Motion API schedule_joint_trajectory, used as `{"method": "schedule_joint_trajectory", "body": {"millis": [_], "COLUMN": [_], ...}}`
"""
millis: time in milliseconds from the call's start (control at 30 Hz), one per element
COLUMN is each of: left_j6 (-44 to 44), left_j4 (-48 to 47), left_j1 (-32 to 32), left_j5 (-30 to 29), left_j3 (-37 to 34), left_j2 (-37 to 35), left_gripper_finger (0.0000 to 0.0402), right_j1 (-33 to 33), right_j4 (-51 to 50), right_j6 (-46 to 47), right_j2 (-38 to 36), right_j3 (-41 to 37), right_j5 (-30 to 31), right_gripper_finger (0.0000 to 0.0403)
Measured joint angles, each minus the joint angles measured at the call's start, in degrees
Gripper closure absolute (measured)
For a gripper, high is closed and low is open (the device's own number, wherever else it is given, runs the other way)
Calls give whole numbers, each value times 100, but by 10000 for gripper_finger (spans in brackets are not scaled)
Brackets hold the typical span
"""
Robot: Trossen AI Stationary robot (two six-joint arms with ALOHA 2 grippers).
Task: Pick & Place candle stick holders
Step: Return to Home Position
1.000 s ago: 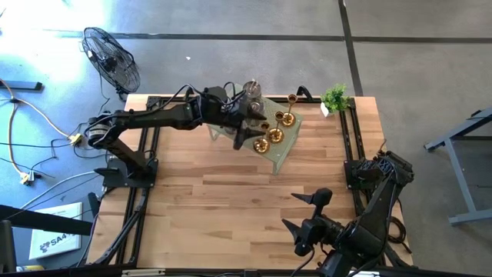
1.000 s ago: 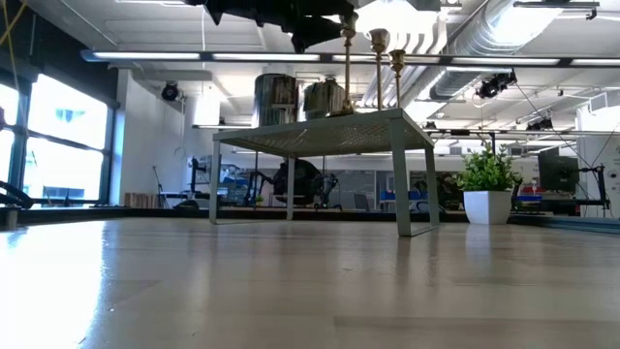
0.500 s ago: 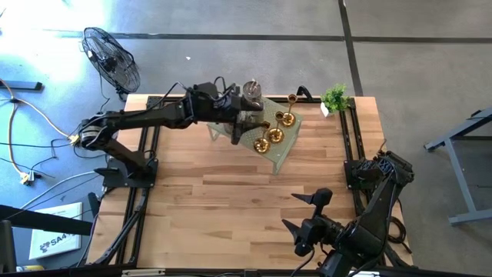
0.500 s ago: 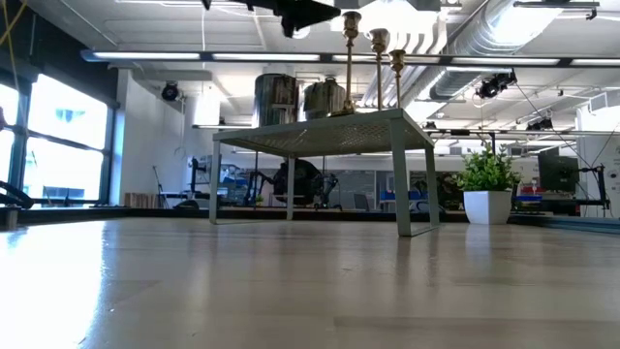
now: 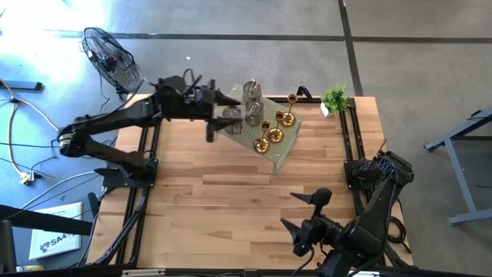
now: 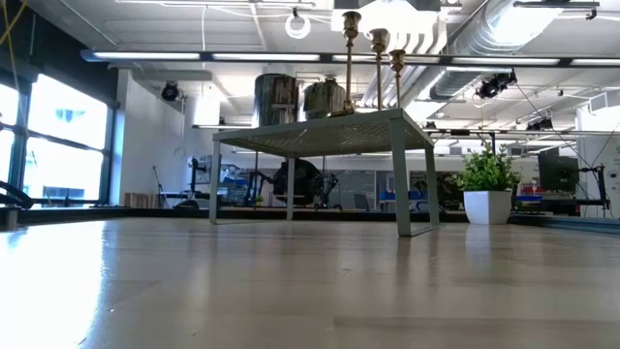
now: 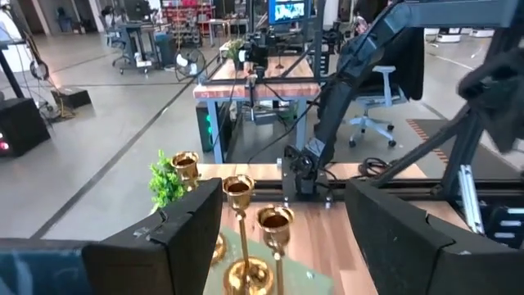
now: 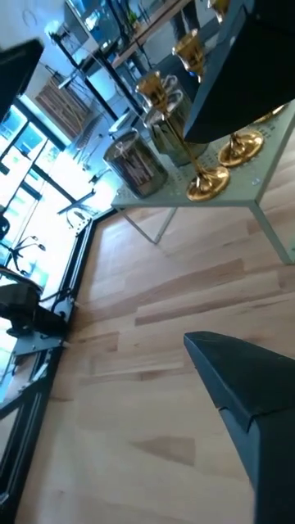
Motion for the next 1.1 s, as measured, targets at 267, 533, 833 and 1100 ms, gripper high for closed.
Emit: {"method": "schedule_joint_trajectory", "body": {"millis": [267, 533, 833, 1100], "left_j6": [-318, -43, 32, 49], "left_j4": [-1072, -1470, -2397, -3648], "left_j1": [0, 0, -2, -2], "left_j5": [-257, -373, -785, -1154], "left_j3": [0, -2, 1, 2], "left_j2": [-329, -498, -1461, -2478], "left_gripper_finger": [148, 282, 386, 399], "right_j1": [-368, -781, -934, -1000], "right_j4": [16, 202, 104, -254], "right_j6": [-249, -1290, -2864, -3443], "right_j2": [0, -27, -37, -584], "right_j3": [0, 208, 1320, 2200], "right_j5": [181, 318, 157, 1], "right_gripper_finger": [13, 73, 274, 374]}}
